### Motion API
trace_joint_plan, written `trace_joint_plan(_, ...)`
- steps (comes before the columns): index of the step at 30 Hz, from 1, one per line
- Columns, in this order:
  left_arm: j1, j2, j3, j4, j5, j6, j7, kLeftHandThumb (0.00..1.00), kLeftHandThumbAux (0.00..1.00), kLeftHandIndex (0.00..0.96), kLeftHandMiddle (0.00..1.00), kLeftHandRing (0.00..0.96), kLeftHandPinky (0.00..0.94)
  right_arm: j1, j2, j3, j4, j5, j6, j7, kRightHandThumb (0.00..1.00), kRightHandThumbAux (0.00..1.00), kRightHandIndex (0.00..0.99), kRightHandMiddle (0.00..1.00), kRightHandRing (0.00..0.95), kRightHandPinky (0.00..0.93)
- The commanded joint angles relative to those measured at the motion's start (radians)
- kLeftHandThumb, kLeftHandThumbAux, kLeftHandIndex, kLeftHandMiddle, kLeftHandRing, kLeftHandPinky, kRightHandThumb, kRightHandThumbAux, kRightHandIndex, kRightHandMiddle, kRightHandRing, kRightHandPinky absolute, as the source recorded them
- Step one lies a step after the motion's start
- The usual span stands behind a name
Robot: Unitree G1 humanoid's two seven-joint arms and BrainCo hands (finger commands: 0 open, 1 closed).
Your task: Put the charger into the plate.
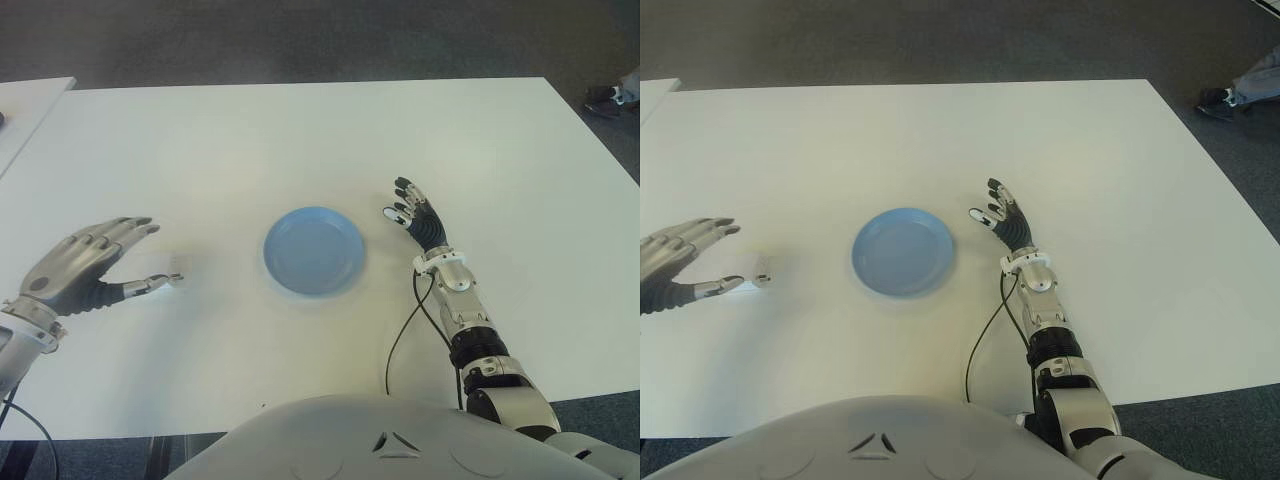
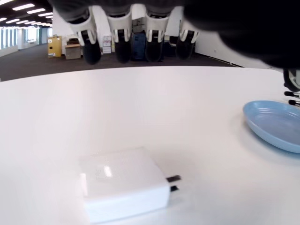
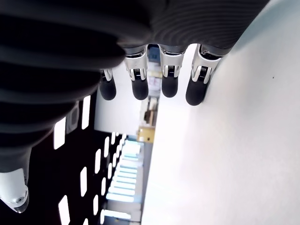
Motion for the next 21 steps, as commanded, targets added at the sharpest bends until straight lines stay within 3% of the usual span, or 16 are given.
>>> trace_joint_plan(1, -0.004, -0.014, -0.039, -0.02, -0.017, 0.01, -0.052, 0.452, 0.096, 0.0, 0.0, 0.0, 0.0, 0.016, -0.001, 0.001, 0.025, -0.006, 0.028, -0.001, 0.062, 0.56, 0.0, 0.025, 0.042, 0.096)
trace_joint_plan(12, -0.033, -0.017, -0.084, -0.009, 0.021, 0.031, -0.067, 0.485, 0.088, 0.0, 0.0, 0.0, 0.0, 0.019, -0.002, 0.002, 0.022, -0.009, 0.024, -0.004, 0.062, 0.558, 0.0, 0.023, 0.04, 0.093)
trace_joint_plan(21, -0.052, -0.016, -0.113, 0.021, 0.051, 0.006, -0.034, 0.472, 0.082, 0.0, 0.0, 0.0, 0.0, 0.025, -0.006, 0.005, 0.013, -0.012, 0.024, -0.003, 0.061, 0.54, 0.0, 0.021, 0.038, 0.093)
